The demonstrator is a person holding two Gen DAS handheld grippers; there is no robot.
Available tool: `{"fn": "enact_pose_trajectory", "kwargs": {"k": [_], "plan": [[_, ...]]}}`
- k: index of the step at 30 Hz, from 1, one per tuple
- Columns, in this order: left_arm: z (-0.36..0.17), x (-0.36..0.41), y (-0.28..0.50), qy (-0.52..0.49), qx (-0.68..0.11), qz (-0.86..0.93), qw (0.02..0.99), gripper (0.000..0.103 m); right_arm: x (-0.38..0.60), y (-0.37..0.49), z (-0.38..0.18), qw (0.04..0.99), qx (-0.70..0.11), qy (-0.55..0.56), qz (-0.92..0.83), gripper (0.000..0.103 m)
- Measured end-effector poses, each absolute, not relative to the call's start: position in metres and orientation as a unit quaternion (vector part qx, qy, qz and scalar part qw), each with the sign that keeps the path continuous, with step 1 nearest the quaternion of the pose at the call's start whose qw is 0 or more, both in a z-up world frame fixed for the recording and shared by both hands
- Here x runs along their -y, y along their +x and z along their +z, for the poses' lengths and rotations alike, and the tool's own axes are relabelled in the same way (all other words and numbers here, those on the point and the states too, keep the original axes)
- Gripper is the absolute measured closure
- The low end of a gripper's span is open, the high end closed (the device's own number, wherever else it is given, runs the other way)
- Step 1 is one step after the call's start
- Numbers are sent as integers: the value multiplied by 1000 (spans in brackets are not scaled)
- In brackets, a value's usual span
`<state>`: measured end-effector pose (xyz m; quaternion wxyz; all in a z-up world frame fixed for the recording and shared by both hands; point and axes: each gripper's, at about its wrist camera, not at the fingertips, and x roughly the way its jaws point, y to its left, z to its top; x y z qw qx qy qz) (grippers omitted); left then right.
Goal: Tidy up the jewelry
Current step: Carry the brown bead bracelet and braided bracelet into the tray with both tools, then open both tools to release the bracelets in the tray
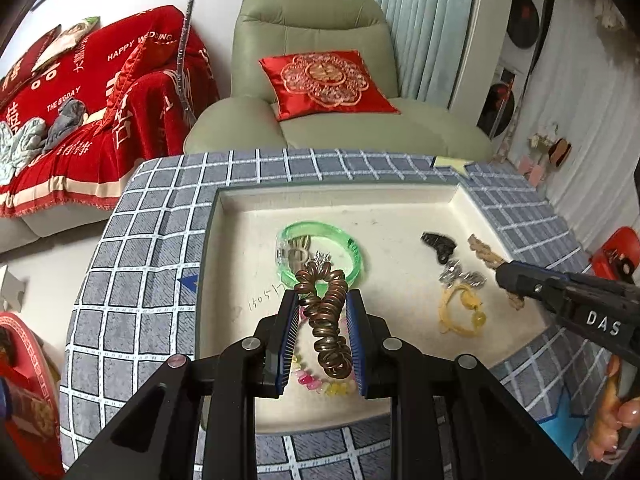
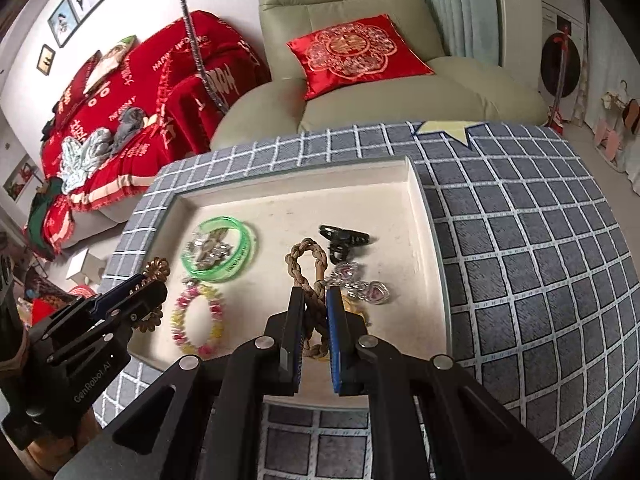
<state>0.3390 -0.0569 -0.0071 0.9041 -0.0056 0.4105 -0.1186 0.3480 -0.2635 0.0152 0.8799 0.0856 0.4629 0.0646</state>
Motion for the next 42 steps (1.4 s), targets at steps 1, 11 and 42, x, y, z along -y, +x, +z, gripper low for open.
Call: {"fn": "enact_pose_trajectory", "kwargs": {"k": [1, 11, 42], "plan": [[-11, 59, 340, -1, -413, -118, 903, 62, 263, 348, 13, 879, -465, 84, 63, 91], [-33, 66, 348, 26, -438, -107, 892, 62, 269, 355, -17, 869, -487, 77, 46, 91], [-36, 72, 346, 33, -449, -115, 886, 61, 279, 326, 14, 880, -448, 137, 71, 31]]}}
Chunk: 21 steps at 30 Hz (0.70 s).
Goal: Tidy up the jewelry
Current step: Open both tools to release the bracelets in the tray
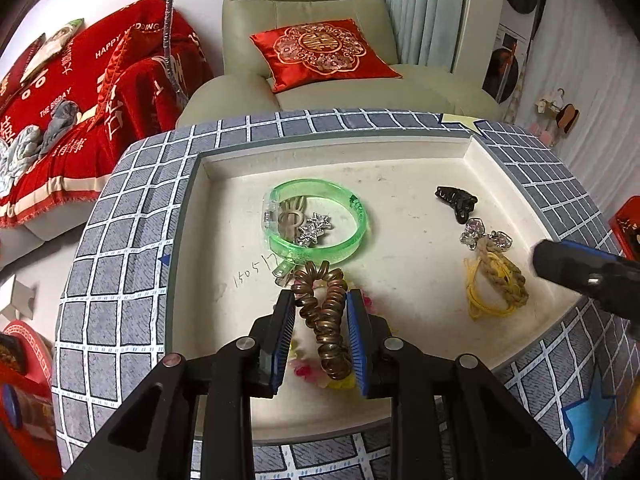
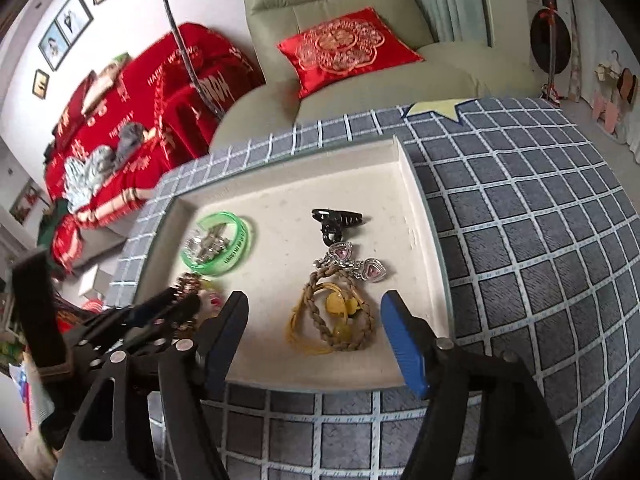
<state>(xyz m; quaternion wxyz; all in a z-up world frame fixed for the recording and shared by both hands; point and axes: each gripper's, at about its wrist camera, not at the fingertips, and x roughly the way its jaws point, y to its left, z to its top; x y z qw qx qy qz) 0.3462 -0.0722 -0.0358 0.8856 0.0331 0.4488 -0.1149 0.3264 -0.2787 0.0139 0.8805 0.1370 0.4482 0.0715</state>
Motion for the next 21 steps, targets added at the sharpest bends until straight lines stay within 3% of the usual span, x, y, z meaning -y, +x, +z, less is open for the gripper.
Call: {"fn": "enact_pose_trajectory", "kwargs": {"k": [5, 6, 7, 9, 21], "plan": [[-39, 81, 351, 45, -460, -121, 879, 61, 285, 312, 20, 881, -442, 153, 70, 31], [-39, 84, 352, 51, -459, -121, 879, 54, 286, 310, 22, 880, -442, 156, 71, 31], [-38, 86, 351, 55, -456, -122, 880, 35, 287, 310, 23, 880, -442, 158, 72, 31], [-36, 87, 349, 60, -443, -118, 887, 23, 288, 306, 26, 881, -439, 159, 71, 31], [-31, 85, 349, 56, -444, -115, 887, 23, 297, 294, 27, 882, -435, 171, 61, 31]]}}
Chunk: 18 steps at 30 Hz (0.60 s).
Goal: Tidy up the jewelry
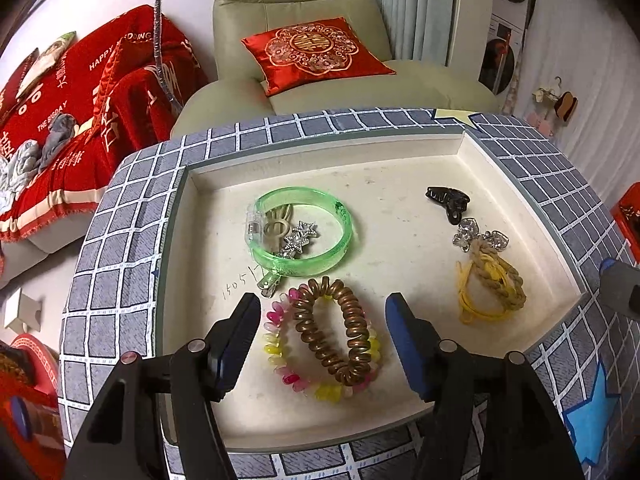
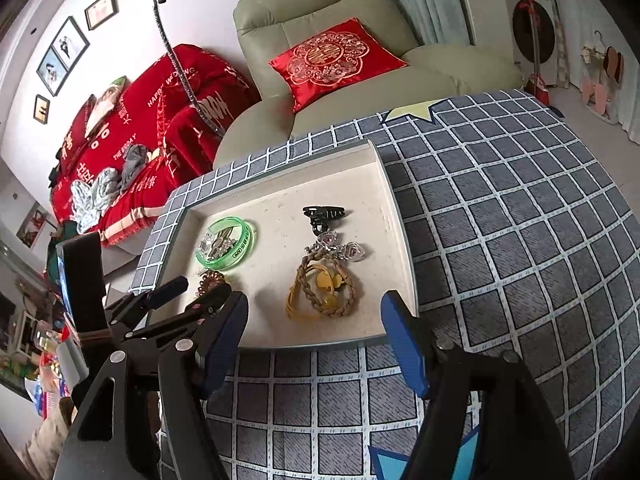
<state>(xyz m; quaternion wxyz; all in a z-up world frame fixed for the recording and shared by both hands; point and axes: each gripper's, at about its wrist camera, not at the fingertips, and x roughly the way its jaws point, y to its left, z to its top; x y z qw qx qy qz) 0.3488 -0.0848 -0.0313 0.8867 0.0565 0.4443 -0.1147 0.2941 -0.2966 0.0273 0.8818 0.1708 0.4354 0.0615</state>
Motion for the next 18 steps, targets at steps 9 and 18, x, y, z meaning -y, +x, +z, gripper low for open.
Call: {"fn": "enact_pose_trajectory", "kwargs": {"k": [9, 18], "plan": [[-23, 80, 346, 51, -433, -101, 894, 0, 298, 295, 23, 877, -447, 168, 59, 30], [-10, 76, 336, 66, -425, -97, 897, 0, 291, 299, 13, 866, -477, 144, 49, 20]]}}
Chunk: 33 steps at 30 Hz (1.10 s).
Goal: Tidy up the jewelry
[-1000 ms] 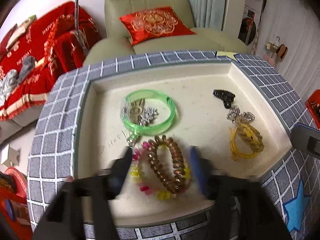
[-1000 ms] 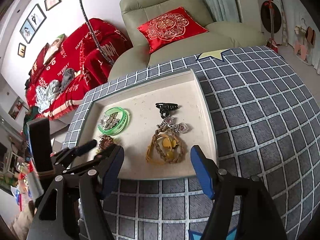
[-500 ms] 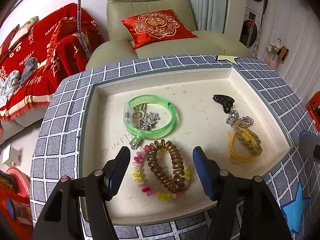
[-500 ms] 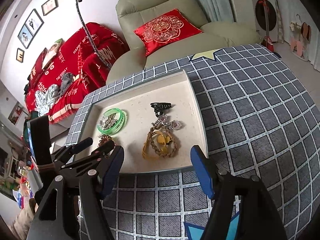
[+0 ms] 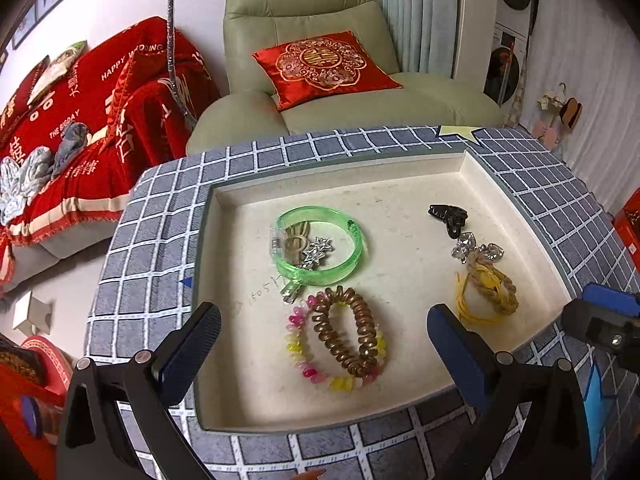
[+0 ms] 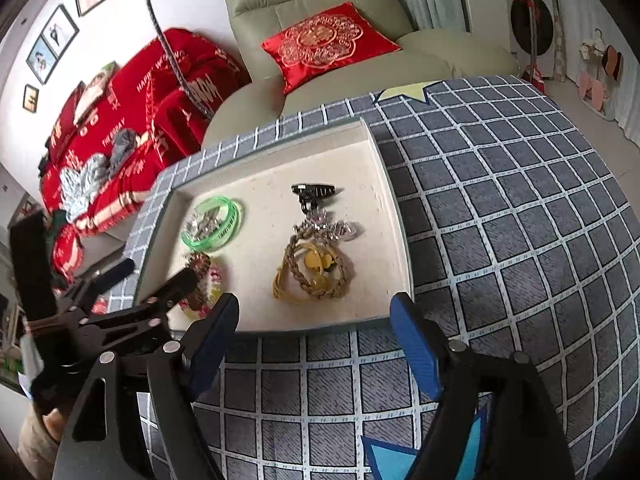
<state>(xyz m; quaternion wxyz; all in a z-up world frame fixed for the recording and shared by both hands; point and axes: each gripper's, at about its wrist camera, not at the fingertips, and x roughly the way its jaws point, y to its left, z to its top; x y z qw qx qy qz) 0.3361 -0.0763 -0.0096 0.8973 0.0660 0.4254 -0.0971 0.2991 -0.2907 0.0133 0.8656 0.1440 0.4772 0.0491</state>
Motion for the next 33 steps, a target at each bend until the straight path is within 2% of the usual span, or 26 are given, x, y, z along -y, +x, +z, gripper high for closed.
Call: {"fn": "enact_pose_trajectory", "kwargs": {"k": [9, 10, 16, 27, 33], "plan": [[-8, 64, 313, 77, -425, -84, 898, 0, 279, 291, 14, 878, -466, 102, 40, 14], [-8, 62, 311, 77, -424, -83, 898, 0, 277, 290, 14, 878, -467, 97, 38, 0], [-6, 51, 292, 60, -421, -76, 902, 0, 264, 280, 20, 893, -445, 64, 31, 0], [-13, 36, 252, 45, -424, -55, 903, 0, 255, 257, 6, 882, -468, 42, 28, 0], [-15, 24, 227, 24, -413, -31, 910, 0, 253, 231, 7, 895, -444, 29, 9, 0]]}}
